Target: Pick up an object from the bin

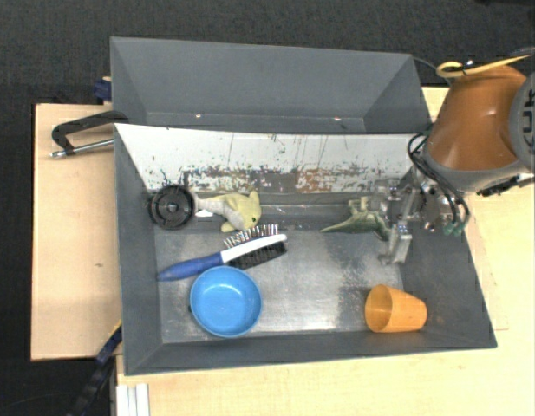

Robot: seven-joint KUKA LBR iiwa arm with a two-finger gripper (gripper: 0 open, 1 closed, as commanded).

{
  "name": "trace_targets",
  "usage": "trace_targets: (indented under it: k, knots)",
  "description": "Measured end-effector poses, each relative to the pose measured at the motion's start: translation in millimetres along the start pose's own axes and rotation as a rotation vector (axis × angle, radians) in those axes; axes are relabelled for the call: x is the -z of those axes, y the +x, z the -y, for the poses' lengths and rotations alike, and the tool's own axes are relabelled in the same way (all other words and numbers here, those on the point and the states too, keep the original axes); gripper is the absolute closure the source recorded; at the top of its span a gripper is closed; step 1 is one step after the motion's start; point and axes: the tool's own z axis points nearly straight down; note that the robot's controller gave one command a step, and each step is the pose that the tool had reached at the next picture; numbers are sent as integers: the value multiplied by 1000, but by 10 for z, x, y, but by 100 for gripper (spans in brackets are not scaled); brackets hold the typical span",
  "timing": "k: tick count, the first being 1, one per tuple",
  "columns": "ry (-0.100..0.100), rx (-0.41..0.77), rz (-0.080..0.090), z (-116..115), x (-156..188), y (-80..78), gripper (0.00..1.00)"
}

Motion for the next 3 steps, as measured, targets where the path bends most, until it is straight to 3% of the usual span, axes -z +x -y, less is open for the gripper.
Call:
trace_targets:
  k: [1, 2, 3]
  knots:
    - [3, 312, 18, -200, 785, 151, 0]
    - [3, 350, 18, 22, -664, 247, 0]
    - [-2, 155, 19, -717, 135, 112, 0]
